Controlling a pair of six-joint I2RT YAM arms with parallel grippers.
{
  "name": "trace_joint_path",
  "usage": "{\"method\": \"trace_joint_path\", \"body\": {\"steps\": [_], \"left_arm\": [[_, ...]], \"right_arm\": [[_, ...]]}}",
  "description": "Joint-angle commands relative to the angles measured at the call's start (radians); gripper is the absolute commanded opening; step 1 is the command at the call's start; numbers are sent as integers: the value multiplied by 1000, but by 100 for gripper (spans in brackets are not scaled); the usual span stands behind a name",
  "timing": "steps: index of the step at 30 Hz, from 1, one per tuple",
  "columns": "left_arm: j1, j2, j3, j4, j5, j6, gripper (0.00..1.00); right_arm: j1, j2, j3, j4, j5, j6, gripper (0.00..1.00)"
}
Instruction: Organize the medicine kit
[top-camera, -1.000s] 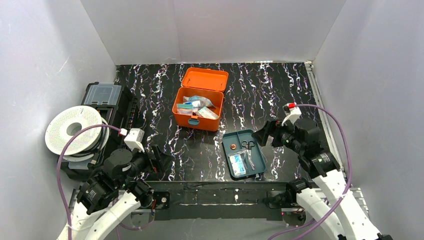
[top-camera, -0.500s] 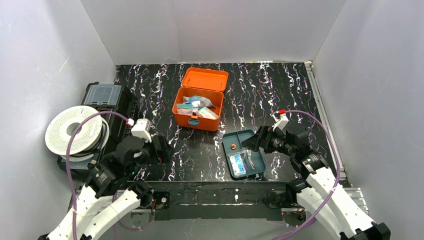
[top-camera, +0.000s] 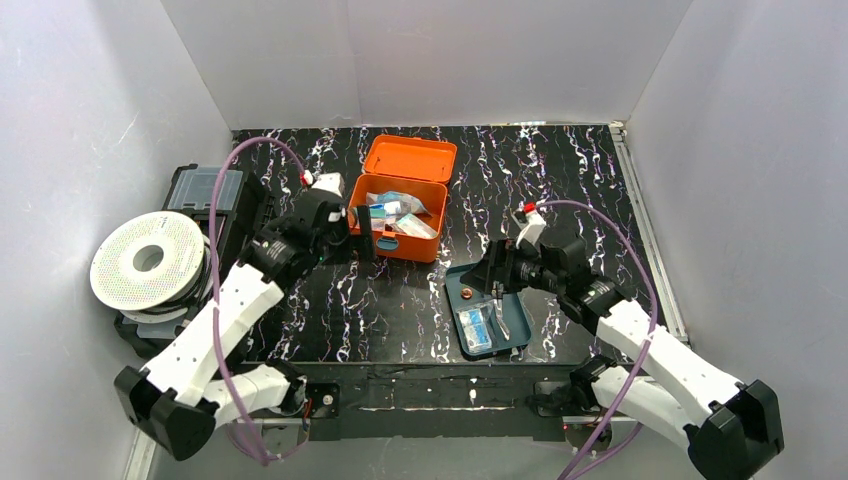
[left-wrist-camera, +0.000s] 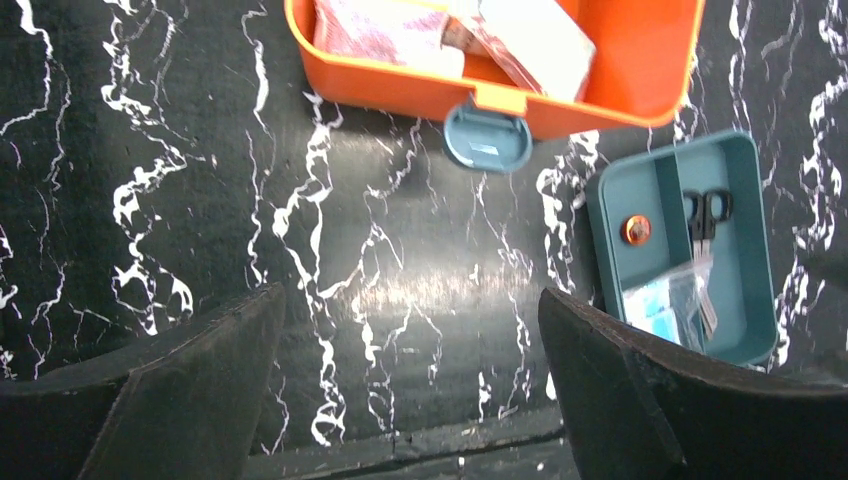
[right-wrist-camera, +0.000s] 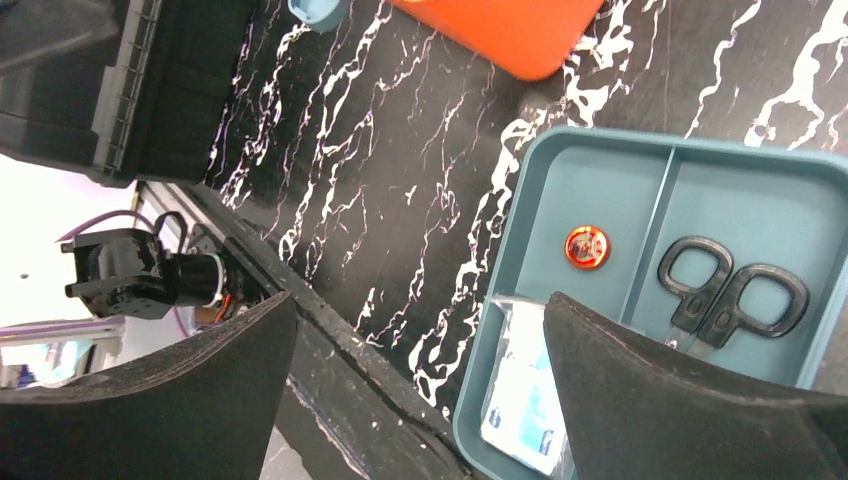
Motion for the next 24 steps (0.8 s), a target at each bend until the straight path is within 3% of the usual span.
{"method": "trace_joint_path", "body": {"steps": [1, 10, 16, 24], "left_arm": [[113, 67, 57, 57, 64, 39, 98], [262, 283, 141, 124, 157, 74, 98], [305, 419, 204, 152, 195, 80, 96], [345, 546, 267, 154, 247, 109, 81]], "right_arm": [[24, 45, 121, -46, 75, -87, 99], [41, 77, 180, -147, 388, -129, 98], [39, 122, 243, -183, 388, -171, 98], [39, 114, 236, -185, 362, -148, 98]]}}
